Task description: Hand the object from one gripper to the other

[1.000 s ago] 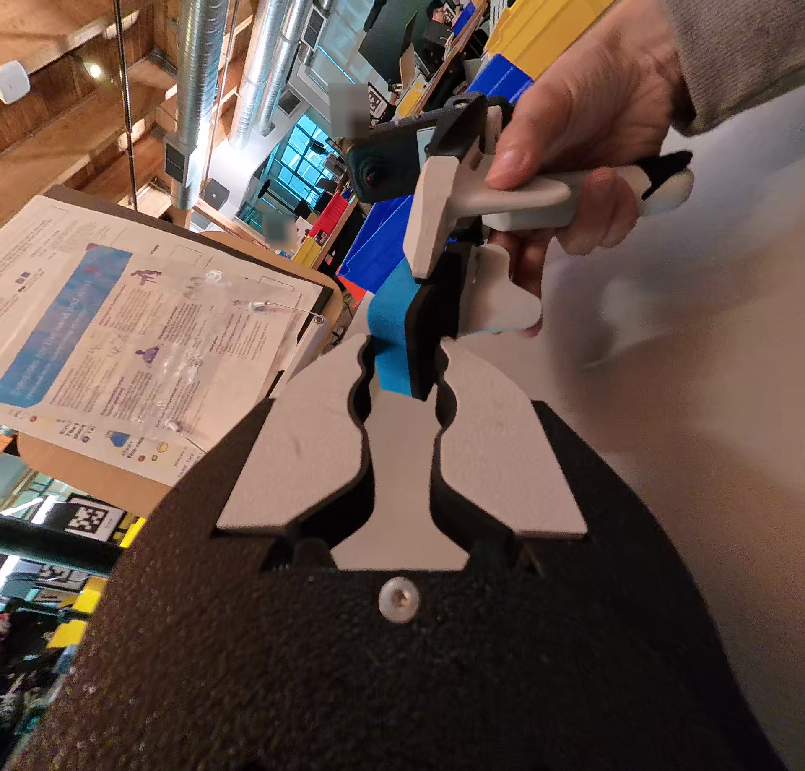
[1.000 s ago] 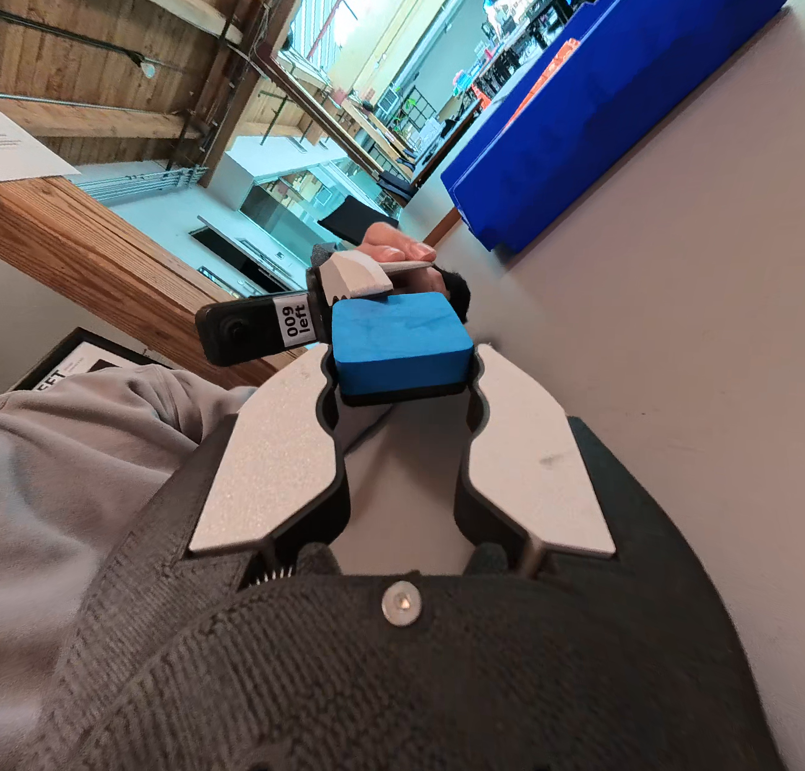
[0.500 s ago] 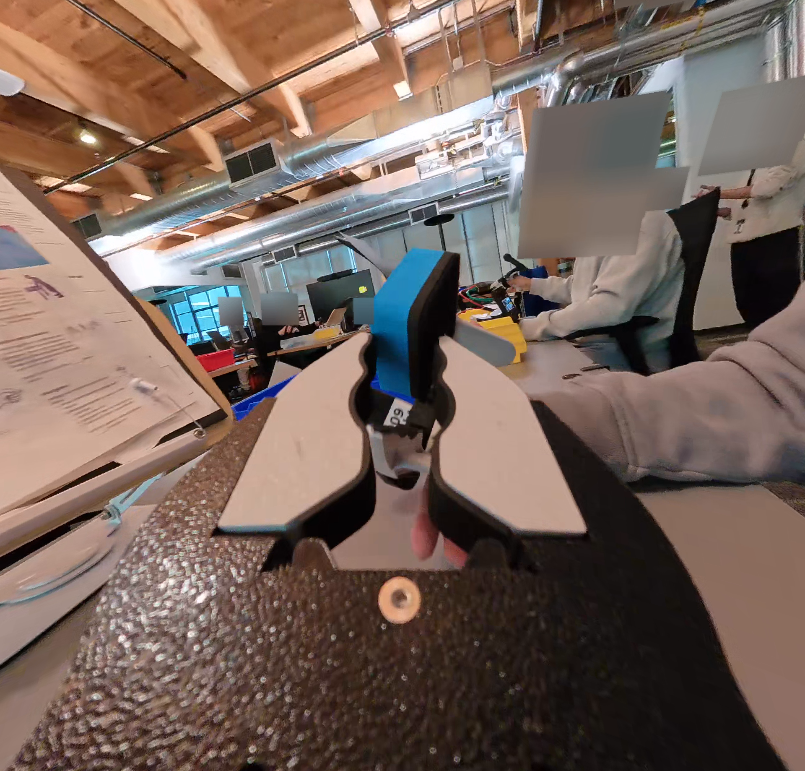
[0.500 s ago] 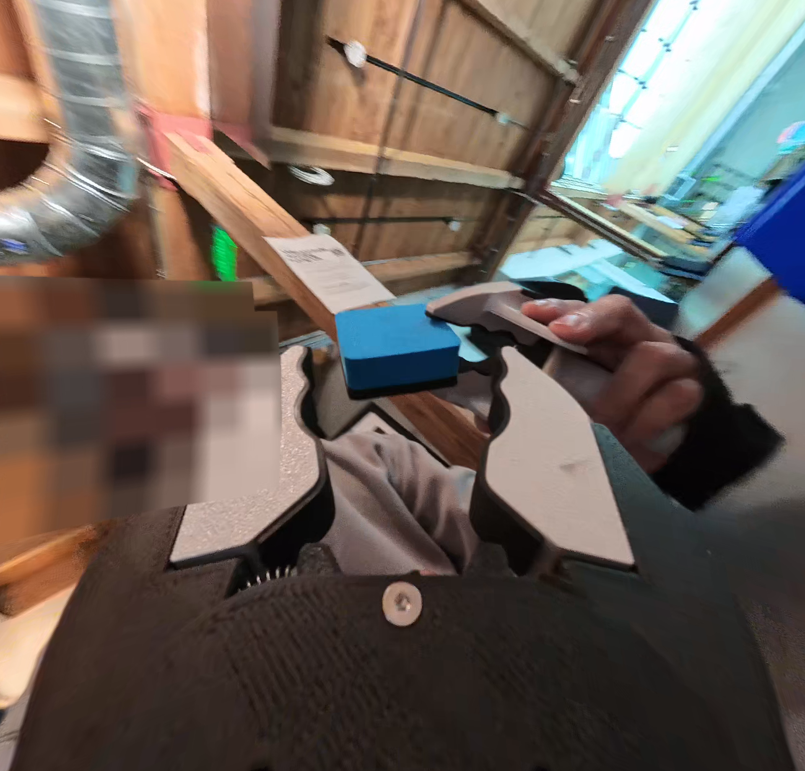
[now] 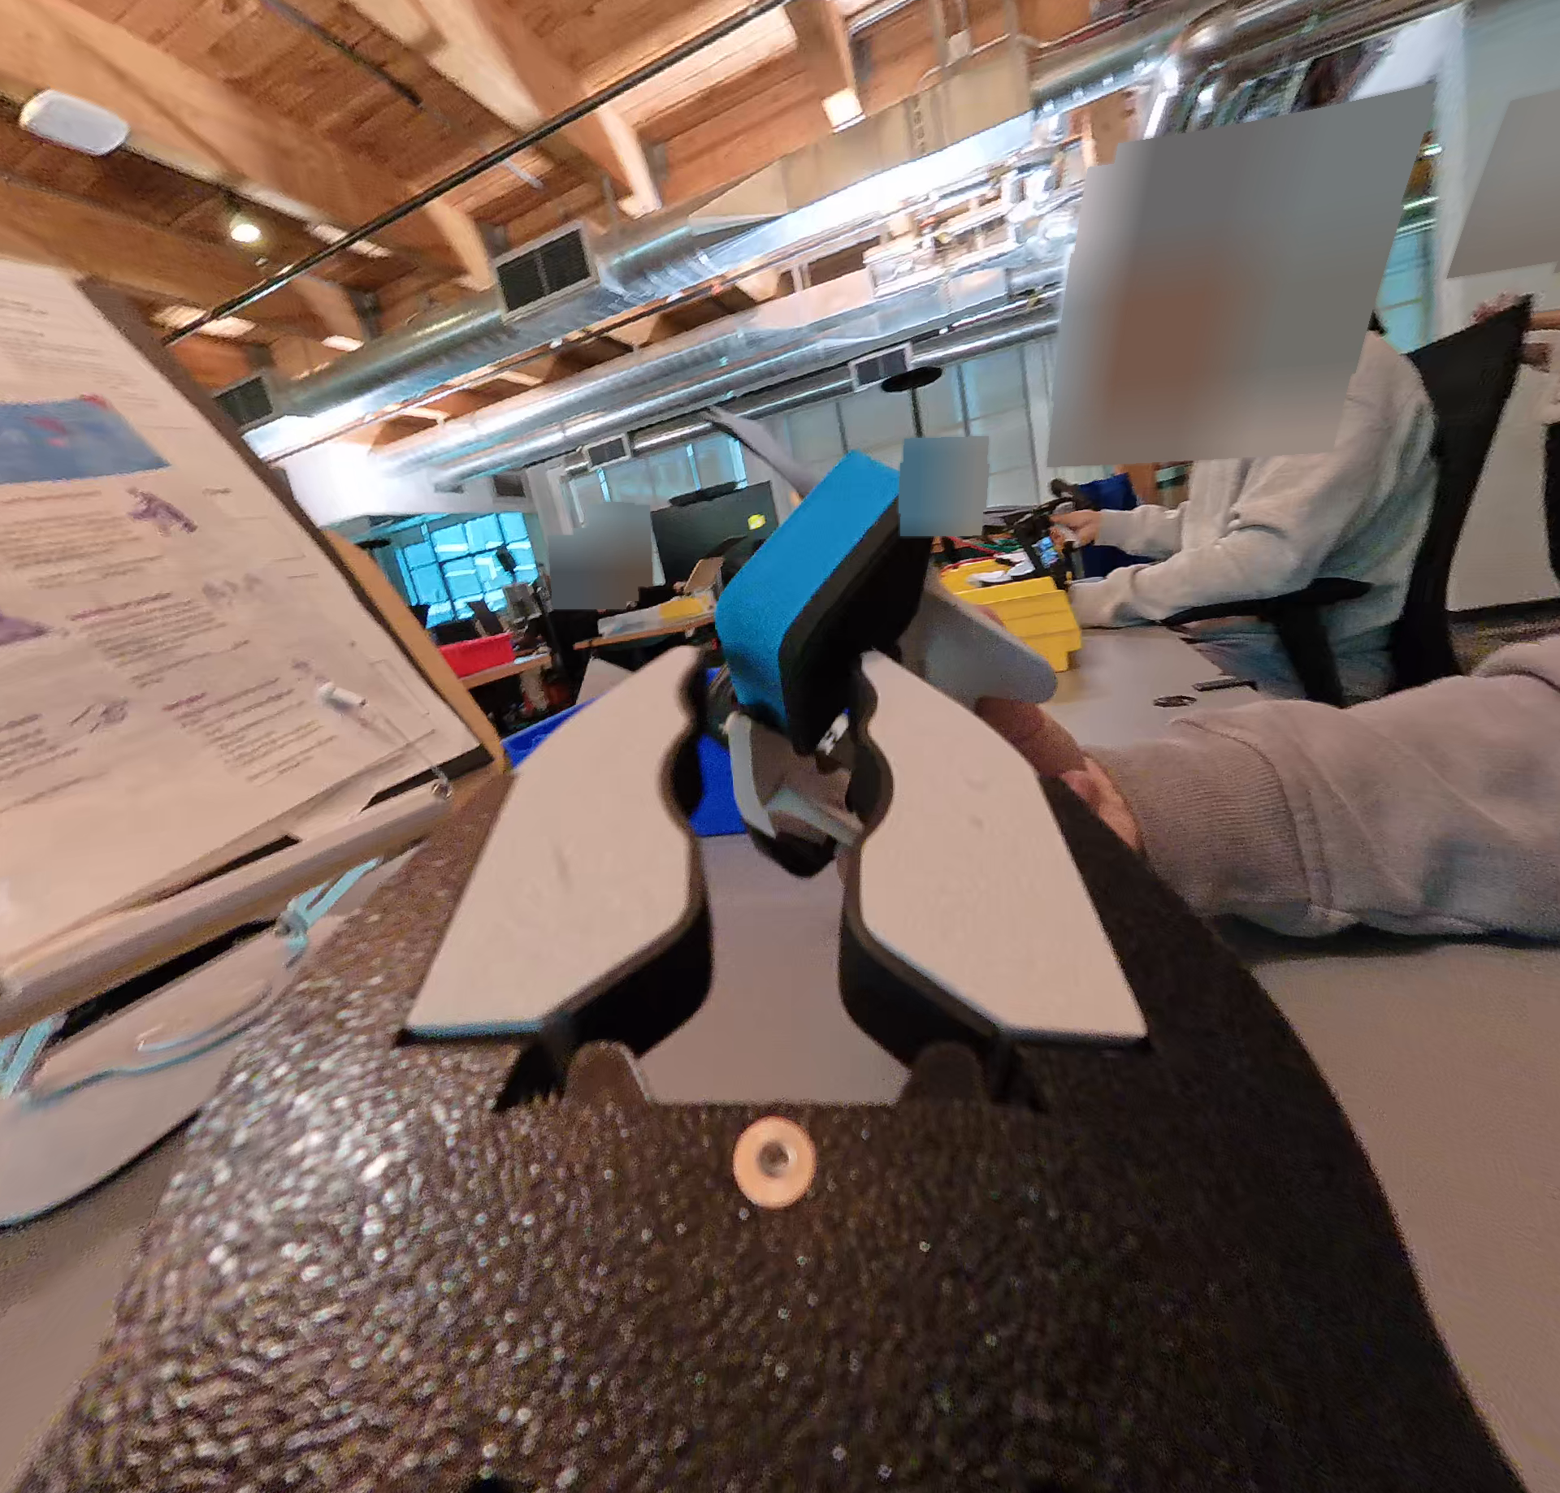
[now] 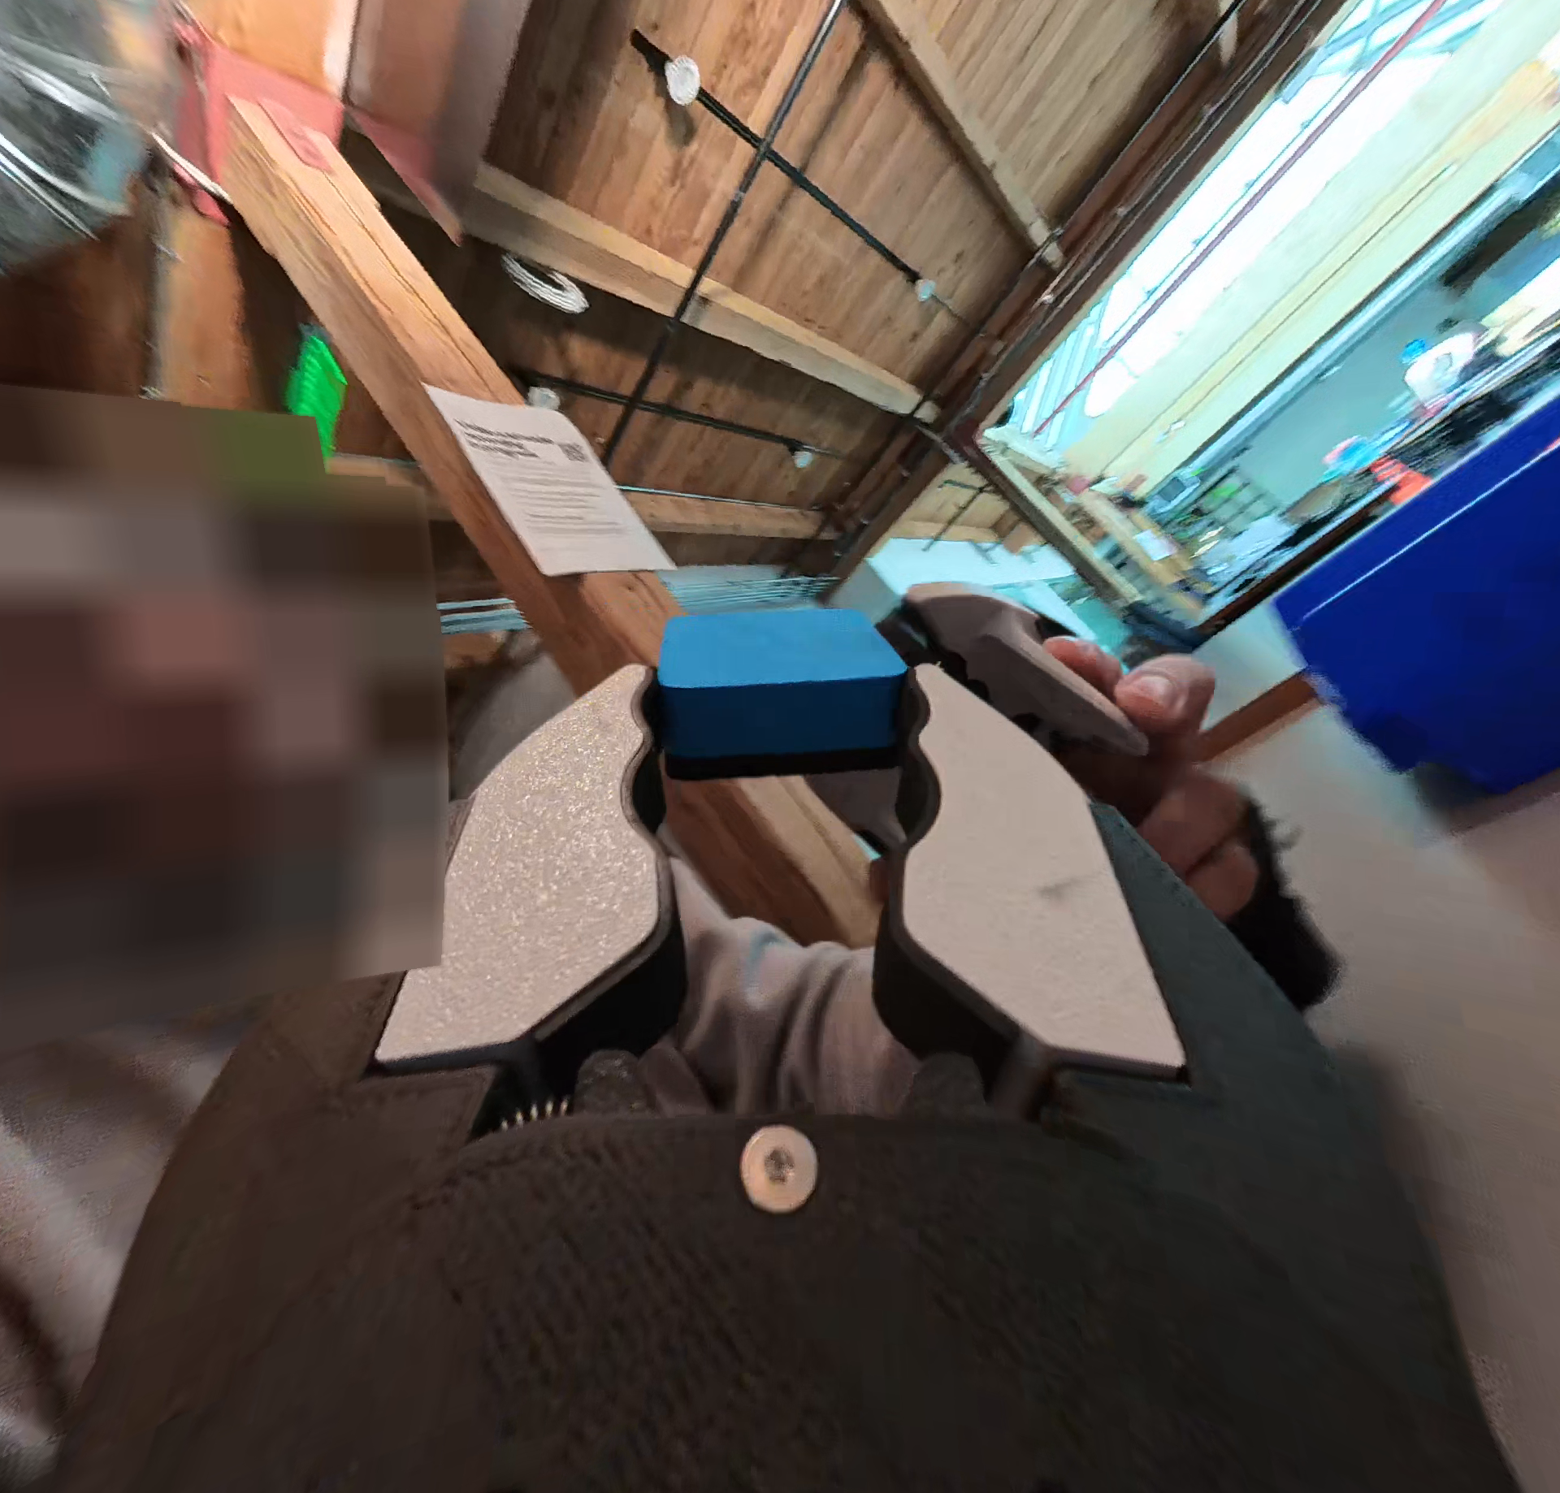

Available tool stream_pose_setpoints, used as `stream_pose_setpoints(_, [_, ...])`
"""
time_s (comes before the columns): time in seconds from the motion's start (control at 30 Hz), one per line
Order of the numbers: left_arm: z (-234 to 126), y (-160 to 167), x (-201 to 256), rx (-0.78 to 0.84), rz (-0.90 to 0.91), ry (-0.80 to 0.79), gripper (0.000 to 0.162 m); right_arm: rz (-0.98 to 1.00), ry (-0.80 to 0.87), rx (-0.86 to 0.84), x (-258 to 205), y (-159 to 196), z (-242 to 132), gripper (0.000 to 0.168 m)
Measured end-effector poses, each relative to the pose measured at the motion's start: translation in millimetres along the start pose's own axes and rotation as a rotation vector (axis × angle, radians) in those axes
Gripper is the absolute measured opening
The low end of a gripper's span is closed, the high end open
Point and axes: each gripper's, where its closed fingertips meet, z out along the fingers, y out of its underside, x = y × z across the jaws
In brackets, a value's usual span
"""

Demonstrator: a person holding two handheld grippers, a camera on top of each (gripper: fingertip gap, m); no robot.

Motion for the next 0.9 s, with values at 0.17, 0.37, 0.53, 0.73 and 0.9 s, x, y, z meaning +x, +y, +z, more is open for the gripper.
stream_pose_setpoints(0.17, [-2.8, 18.3, -9.9, -0.168, -0.149, -0.011, 0.077, -0.574, 0.302, -0.185, 7.2, -5.9, -14.2, 0.054])
stream_pose_setpoints(0.37, [-9.3, 35.5, 7.0, -0.300, -0.250, 0.142, 0.078, -0.951, 0.397, -0.427, 10.1, 8.9, -24.5, 0.054])
stream_pose_setpoints(0.53, [-8.1, 35.5, 15.0, -0.298, -0.179, 0.172, 0.062, -0.983, 0.445, -0.524, 26.1, 18.9, -30.7, 0.054])
stream_pose_setpoints(0.73, [-8.8, 40.7, 16.2, -0.346, -0.140, 0.187, 0.053, -0.980, 0.451, -0.541, 28.4, 22.9, -32.1, 0.054])
stream_pose_setpoints(0.9, [-7.0, 36.9, 3.9, -0.311, 0.167, 0.087, 0.053, -0.596, 0.531, -0.448, 34.1, 12.7, -41.5, 0.091])
